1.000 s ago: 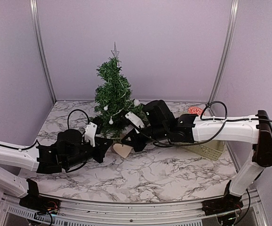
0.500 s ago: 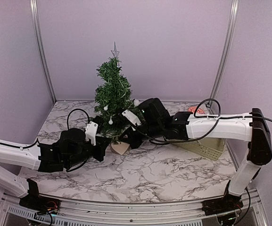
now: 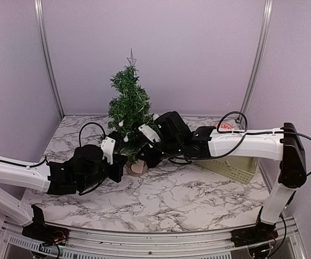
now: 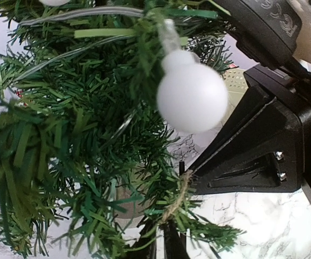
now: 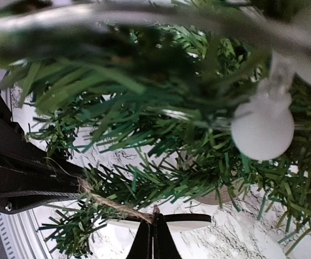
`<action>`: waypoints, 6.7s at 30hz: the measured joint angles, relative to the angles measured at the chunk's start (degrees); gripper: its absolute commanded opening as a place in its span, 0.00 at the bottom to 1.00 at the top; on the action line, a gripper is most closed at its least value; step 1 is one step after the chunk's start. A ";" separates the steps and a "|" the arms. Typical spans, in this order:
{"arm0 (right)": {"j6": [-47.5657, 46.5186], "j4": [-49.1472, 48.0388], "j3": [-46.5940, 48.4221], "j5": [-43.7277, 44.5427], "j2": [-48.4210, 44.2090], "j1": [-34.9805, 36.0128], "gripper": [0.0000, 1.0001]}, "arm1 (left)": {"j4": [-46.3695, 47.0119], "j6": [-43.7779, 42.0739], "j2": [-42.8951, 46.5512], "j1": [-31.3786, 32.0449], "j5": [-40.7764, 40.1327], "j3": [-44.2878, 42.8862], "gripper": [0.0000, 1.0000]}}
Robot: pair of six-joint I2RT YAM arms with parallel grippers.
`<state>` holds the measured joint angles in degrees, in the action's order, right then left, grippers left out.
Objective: Decorate the small christmas tree
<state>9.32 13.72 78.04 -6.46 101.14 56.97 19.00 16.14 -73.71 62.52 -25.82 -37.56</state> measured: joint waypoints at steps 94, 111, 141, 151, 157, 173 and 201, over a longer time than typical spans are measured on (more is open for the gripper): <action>-11.13 29.42 -1.27 -0.44 5.42 -50.86 0.06 | -8.74 -2.23 15.43 -5.90 11.28 6.73 0.63; -7.63 31.74 2.64 -14.73 -8.17 -46.12 0.06 | -9.29 -16.02 15.45 4.00 14.53 1.38 0.62; 12.39 24.87 -7.67 -41.07 -7.23 -13.57 0.09 | -15.93 -63.19 -15.45 15.72 17.29 -25.20 0.49; 16.48 21.40 -7.34 -45.20 -6.12 -9.35 0.09 | -24.87 -70.75 -18.23 16.15 18.29 -28.24 0.38; 17.73 20.85 -7.15 -46.16 -5.46 -8.50 0.10 | -26.43 -72.81 -18.88 16.22 17.33 -28.28 0.26; 20.83 17.31 -7.10 -48.30 -4.33 -7.28 0.41 | -26.18 -72.22 -18.67 16.79 13.77 -27.89 0.00; 1.05 7.10 -9.03 -30.58 -32.79 -17.94 0.39 | -22.95 -17.05 -5.42 0.81 17.29 -25.46 0.00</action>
<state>10.37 20.82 69.01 -37.04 68.36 39.03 -3.95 -0.91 -79.13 63.33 -8.54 -63.02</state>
